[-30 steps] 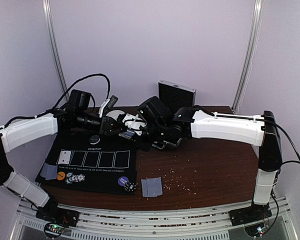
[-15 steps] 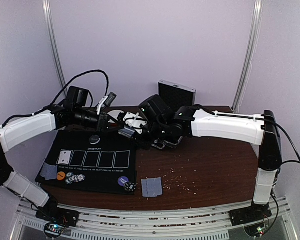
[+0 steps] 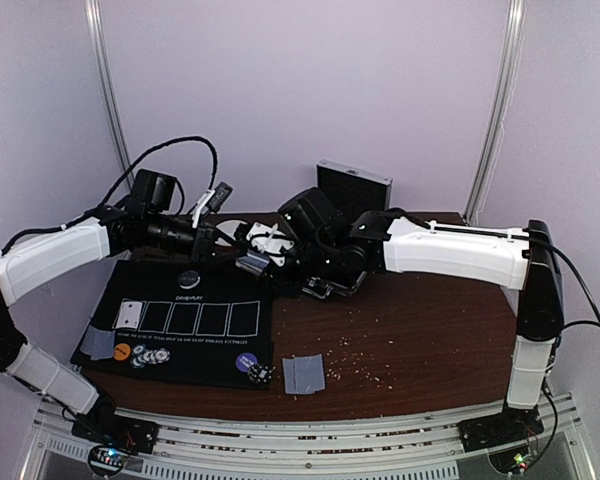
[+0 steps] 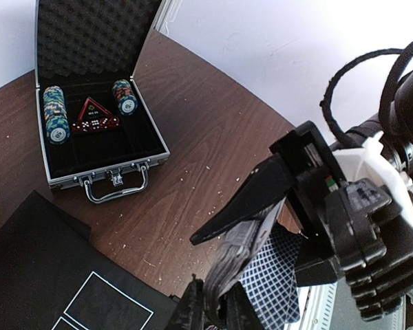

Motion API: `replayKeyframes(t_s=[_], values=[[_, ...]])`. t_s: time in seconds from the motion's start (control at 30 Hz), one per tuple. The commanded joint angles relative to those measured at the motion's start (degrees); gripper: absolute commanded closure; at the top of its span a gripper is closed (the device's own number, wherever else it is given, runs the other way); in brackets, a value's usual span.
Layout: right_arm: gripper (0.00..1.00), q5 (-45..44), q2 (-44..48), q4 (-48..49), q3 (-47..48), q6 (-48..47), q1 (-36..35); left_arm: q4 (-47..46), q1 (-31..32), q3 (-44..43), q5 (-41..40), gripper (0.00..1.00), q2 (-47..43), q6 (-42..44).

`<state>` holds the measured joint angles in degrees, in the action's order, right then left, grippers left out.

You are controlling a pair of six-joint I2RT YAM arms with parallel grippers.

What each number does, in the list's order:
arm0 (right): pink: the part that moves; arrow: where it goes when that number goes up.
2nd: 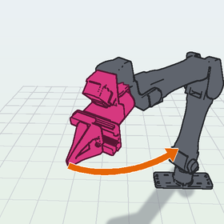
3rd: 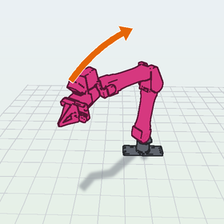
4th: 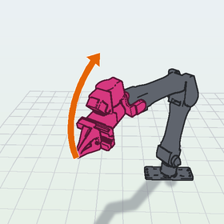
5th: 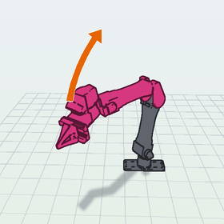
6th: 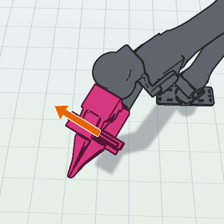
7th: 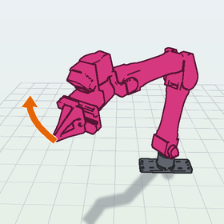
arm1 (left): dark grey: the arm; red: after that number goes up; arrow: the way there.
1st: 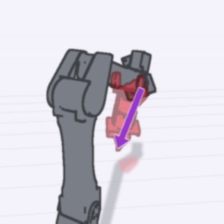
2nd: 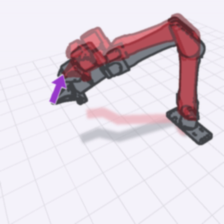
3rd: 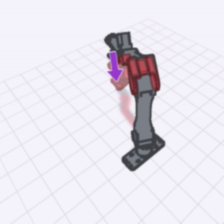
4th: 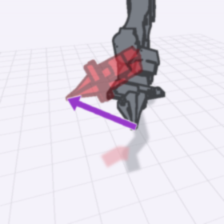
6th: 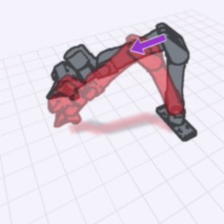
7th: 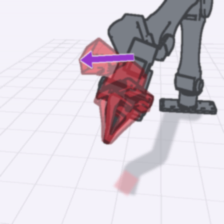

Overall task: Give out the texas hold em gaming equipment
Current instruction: Pick up the poker card from the face-down deck piles.

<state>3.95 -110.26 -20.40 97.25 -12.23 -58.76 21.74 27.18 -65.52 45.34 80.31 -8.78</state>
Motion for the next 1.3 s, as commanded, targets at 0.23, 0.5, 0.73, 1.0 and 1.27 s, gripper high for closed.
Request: replayKeyframes(t_s=[0.23,0.5,0.73,1.0,1.27], values=[[0.57,-0.4,1.3,-0.4,-0.2,0.6,1.0,-1.1,-0.1,-3.4,0.1,0.85,-0.5,1.3],[0.57,-0.5,1.2,-0.3,-0.2,0.5,1.0,0.1,-0.2,-3.4,0.6,1.0,-1.3,2.3],[0.57,-0.7,1.5,-0.7,-0.7,0.7,1.4,1.8,-0.9,-4.2,1.5,1.0,-1.3,3.8],[0.57,-0.8,2.9,-0.1,-2.6,1.2,2.7,4.1,-6.8,-5.5,6.8,1.0,-2.8,5.7],[0.57,-1.6,4.1,-0.3,-4.0,1.2,4.0,10.2,-11.9,-8.2,3.0,1.0,-2.6,8.5]])
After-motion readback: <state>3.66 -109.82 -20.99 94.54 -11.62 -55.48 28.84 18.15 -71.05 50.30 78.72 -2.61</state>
